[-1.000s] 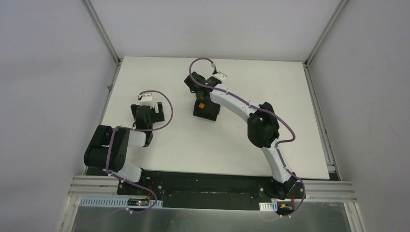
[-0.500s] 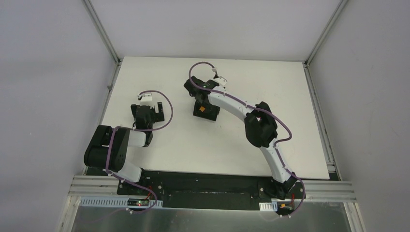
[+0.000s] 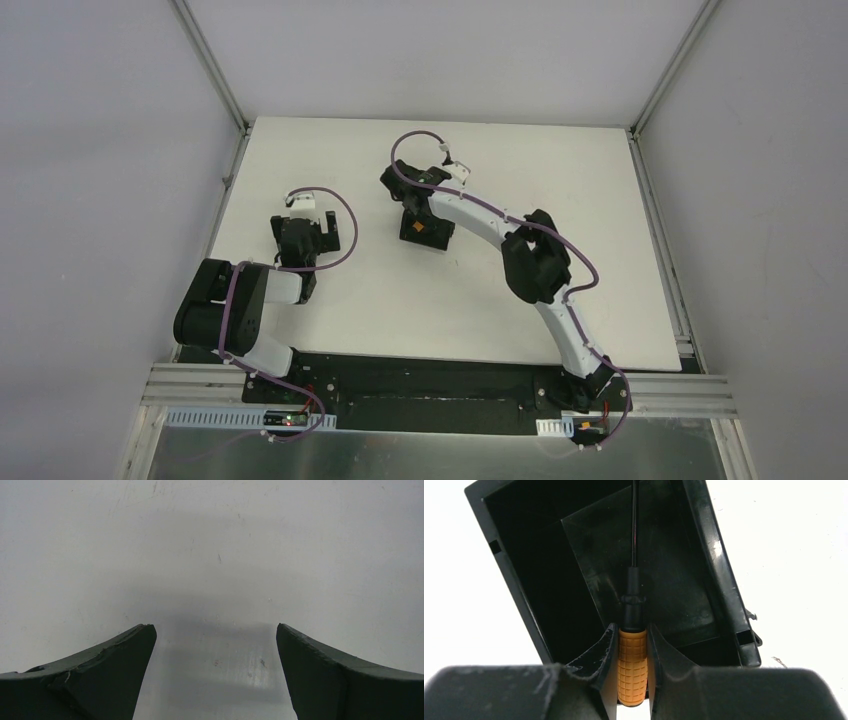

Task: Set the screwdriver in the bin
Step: Place the screwdriver in the bin.

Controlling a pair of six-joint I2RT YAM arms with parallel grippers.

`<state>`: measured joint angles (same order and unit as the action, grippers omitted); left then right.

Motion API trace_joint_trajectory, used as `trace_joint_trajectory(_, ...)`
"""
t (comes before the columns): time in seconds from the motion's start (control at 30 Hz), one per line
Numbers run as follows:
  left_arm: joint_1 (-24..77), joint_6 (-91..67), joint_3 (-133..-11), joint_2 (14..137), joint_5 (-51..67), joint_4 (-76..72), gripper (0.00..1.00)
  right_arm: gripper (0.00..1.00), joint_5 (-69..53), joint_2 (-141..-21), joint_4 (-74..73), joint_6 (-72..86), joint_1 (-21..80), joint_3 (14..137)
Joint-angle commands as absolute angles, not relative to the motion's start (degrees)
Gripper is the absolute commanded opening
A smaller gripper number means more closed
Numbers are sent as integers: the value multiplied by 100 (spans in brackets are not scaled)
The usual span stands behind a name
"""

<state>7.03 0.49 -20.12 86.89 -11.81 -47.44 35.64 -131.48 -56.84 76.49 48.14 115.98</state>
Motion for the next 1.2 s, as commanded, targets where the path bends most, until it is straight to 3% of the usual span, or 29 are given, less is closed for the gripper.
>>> trace_joint_trajectory(0.0, 657, 9, -2083, 8620, -1118, -4825, 99, 0, 3595, -13286, -5663, 7757, 4776, 11737)
trace_joint_trajectory(0.5, 653, 9, -2083, 8626, -1123, -4825, 99, 0, 3569, -13387, -5663, 7761, 4703, 11742)
trace_joint_trajectory(0.77, 664, 9, -2083, 8631, -1119, -4825, 99, 18, 3625, -13312, -5774, 7813, 4702, 11741)
trace_joint_trajectory(0.87, 659, 9, -2083, 8627, -1119, -4825, 99, 38, 3657, -13274, -5794, 7798, 4702, 11742)
trace_joint_trajectory(0.97, 658, 9, -2083, 8623, -1123, -4825, 99, 46, 3701, -13230, -5800, 7776, 4702, 11742)
trace_joint_trajectory(1.17, 657, 9, -2083, 8629, -1121, -4825, 99, 47, 3742, -13176, -5813, 7682, 4702, 11798)
